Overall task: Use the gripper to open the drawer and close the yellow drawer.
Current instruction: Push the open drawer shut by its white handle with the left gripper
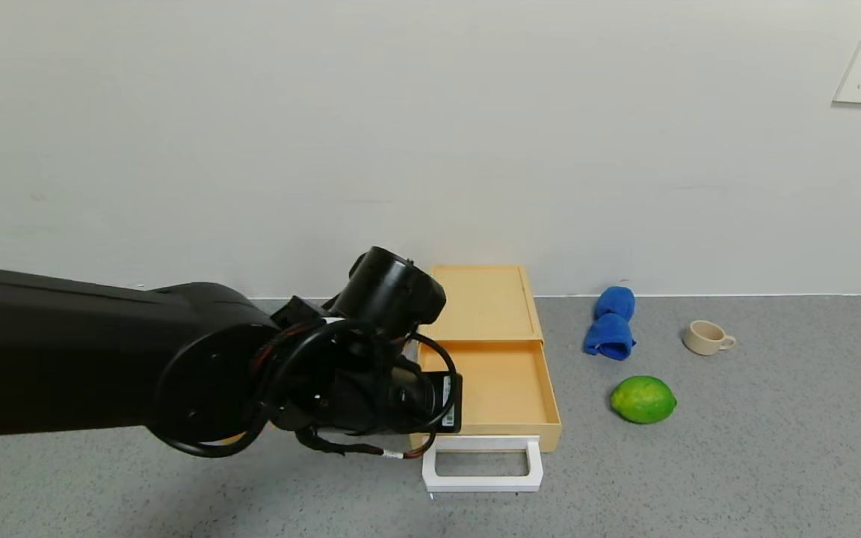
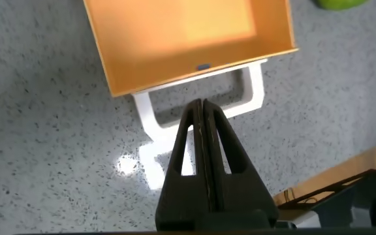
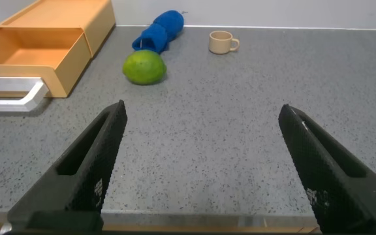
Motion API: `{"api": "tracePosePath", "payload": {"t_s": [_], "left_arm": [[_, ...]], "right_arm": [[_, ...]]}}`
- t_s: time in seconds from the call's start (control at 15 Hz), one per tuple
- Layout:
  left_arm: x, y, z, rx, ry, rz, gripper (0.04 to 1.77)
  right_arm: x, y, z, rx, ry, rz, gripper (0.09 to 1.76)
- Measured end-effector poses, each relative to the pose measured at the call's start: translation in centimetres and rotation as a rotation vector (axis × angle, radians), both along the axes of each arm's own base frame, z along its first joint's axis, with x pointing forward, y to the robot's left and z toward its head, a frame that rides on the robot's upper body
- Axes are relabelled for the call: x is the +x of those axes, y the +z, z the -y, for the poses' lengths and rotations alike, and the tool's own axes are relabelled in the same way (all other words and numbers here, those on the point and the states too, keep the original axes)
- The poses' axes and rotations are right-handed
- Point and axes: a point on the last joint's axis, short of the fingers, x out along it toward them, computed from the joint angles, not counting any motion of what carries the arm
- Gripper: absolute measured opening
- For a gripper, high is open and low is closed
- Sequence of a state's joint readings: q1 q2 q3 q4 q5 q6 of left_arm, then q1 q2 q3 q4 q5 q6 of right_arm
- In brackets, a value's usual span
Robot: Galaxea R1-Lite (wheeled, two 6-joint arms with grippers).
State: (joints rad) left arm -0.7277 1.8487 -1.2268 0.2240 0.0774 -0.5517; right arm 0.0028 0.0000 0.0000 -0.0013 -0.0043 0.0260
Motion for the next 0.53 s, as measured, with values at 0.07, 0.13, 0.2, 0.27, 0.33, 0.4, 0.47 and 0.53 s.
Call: {"api": "tracePosePath", "payload": {"t_s": [0.07, 0.13, 0.2, 0.27, 0.33, 0.4, 0.47, 0.53], "left_arm": [[0.1, -0.6, 0.2, 0.021, 0.003, -0.027, 0.11], [0.2, -1.1, 0.4, 0.041, 0.005, -0.055, 0.11], [0.3, -1.4, 0.6, 0.053, 0.016, -0.082, 0.11], [0.3, -1.6, 0.9, 0.062, 0.028, -0.111, 0.11], [0.3, -1.8, 1.2, 0.082, 0.036, -0.147, 0.11], [0.3, -2.0, 1.6, 0.094, 0.042, -0.172, 0.11], [0.3, -2.2, 2.1, 0.1, 0.048, -0.188, 0.11], [0.5, -2.6, 2.7, 0.11, 0.055, -0.202, 0.11]], "right_arm": [[0.0, 0.0, 0.0, 0.0, 0.0, 0.0, 1.71], [0.0, 0.0, 0.0, 0.0, 0.0, 0.0, 1.71], [0.0, 0.0, 0.0, 0.0, 0.0, 0.0, 1.71], [0.0, 0.0, 0.0, 0.0, 0.0, 0.0, 1.71], [0.0, 0.0, 0.0, 0.0, 0.0, 0.0, 1.71], [0.0, 0.0, 0.0, 0.0, 0.0, 0.0, 1.71], [0.0, 0.0, 0.0, 0.0, 0.0, 0.0, 1.71], [0.0, 0.0, 0.0, 0.0, -0.001, 0.0, 1.71]]}}
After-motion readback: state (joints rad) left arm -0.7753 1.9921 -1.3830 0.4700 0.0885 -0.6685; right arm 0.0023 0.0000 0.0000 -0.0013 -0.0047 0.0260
